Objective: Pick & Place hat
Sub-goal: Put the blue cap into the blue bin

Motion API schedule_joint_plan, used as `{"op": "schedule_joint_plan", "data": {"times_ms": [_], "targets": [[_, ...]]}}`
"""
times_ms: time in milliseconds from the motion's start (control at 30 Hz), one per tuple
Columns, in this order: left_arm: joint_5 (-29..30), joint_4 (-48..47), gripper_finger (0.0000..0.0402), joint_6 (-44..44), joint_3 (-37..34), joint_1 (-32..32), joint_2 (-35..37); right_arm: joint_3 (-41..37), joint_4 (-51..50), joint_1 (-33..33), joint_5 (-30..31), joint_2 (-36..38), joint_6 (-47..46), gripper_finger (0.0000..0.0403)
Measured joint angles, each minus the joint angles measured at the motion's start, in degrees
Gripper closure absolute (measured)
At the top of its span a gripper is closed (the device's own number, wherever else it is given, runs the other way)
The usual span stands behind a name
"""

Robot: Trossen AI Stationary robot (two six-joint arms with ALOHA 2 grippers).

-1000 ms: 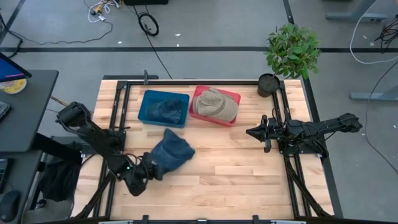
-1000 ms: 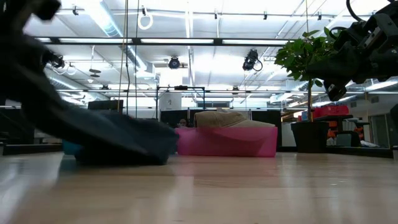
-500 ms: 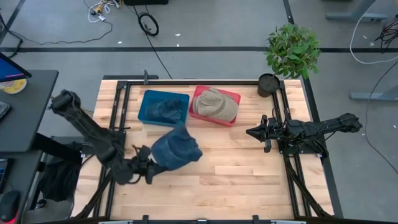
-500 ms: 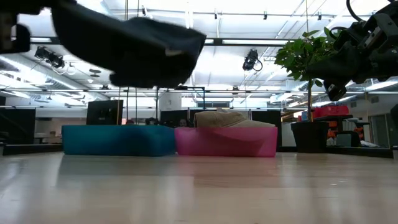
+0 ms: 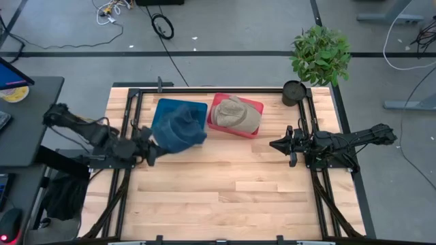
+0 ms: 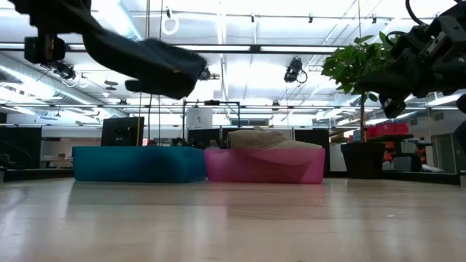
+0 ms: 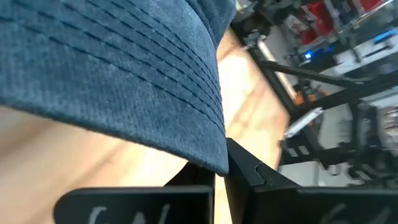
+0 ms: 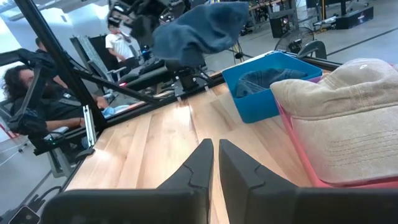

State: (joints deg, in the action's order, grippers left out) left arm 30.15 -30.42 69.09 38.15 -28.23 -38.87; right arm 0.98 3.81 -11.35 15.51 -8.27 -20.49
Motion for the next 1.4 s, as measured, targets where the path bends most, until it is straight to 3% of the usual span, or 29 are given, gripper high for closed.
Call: {"op": "schedule_joint_plan", "data": {"times_ms": [233, 500, 767, 1133, 1400], "targets": [[-10.86, -6.14, 0.0389, -13.09, 0.00, 13.61, 6.49, 0.02, 0.00, 0.02, 0.00, 0.00, -0.02, 0.0372], [-21.33, -11.81, 0.0389, -28.32, 0.00, 29.06, 6.98, 0.02, 0.01, 0.01, 0.02, -0.02, -0.02, 0.0372], [-34.16, -7.64, 0.0389, -44.52, 0.02, 45.85, 2.56, 0.02, 0.00, 0.02, 0.00, -0.01, 0.00, 0.0372], [-59.38, -2.65, 0.0389, -66.96, 0.02, 65.33, -6.78, 0.02, -0.02, 0.02, 0.00, -0.02, 0.00, 0.0372], [-63.41, -9.66, 0.0389, -78.11, 0.04, 74.44, -12.91, 0.02, 0.00, 0.02, 0.00, -0.02, -0.02, 0.0372]]}}
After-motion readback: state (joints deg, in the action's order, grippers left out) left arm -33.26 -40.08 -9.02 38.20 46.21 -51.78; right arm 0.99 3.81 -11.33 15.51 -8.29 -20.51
